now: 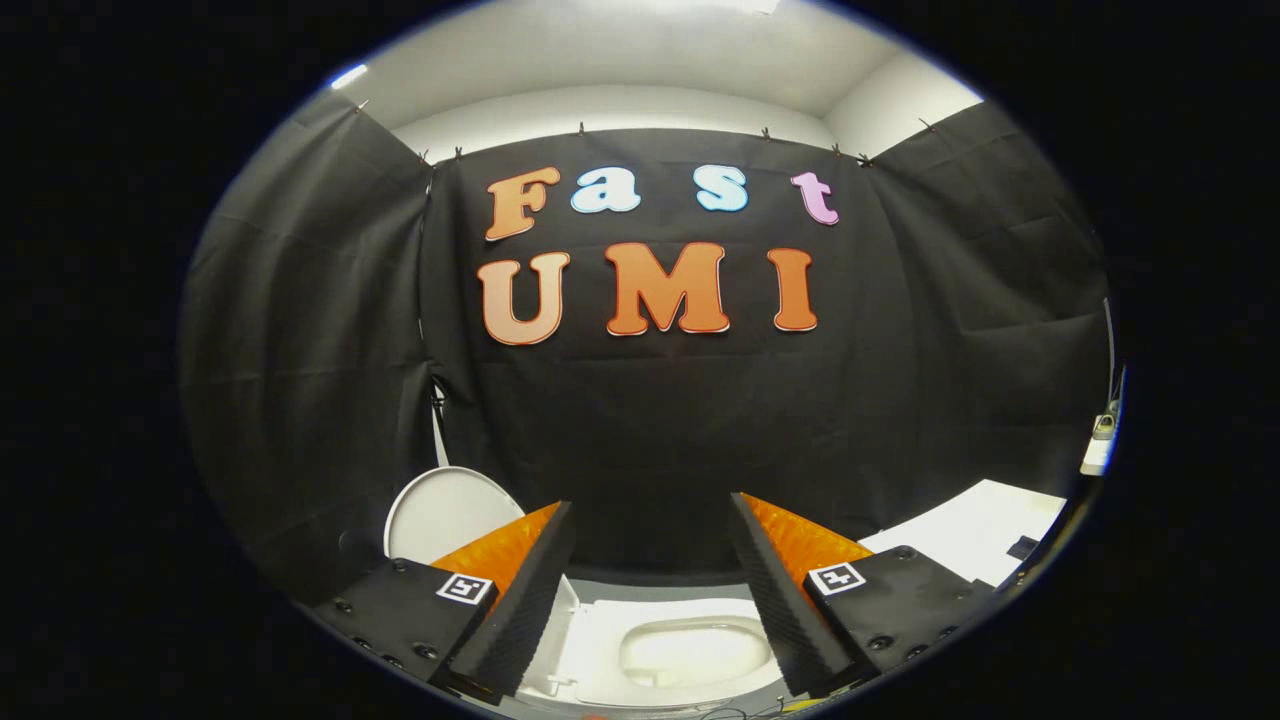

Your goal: Open the toilet lid.

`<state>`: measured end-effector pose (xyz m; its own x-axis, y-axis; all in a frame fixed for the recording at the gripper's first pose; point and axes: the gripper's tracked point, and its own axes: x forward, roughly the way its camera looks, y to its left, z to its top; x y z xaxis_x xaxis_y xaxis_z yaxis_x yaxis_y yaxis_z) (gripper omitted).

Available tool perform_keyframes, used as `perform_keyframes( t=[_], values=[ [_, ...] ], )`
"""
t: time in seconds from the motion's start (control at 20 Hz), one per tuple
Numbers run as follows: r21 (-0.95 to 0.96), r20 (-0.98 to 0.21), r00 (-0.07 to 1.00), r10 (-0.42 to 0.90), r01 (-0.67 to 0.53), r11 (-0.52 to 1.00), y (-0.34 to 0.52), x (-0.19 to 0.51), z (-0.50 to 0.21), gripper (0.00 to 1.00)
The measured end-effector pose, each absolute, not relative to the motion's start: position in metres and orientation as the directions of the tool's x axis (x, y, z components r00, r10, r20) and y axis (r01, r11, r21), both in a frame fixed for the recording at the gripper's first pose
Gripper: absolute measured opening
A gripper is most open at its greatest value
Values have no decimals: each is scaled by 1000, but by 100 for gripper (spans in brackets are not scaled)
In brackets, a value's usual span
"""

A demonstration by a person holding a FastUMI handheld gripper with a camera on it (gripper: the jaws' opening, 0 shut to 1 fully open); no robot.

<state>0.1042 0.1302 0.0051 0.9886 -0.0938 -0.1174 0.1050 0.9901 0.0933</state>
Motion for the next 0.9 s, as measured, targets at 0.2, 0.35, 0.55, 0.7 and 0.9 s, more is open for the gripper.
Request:
perform_keyframes(
  t=[0.2,0.35,0.55,0.7,0.9],
  values=[
    [81,-113,990,-81,91,993,131,106,7,99],
    [88,-117,991,-69,79,993,133,109,4,99],
    [100,-120,991,-66,78,992,131,109,1,99],
    [91,-111,993,-39,49,995,138,110,2,99],
    [62,-118,993,-12,20,998,146,114,3,99]
  ],
)
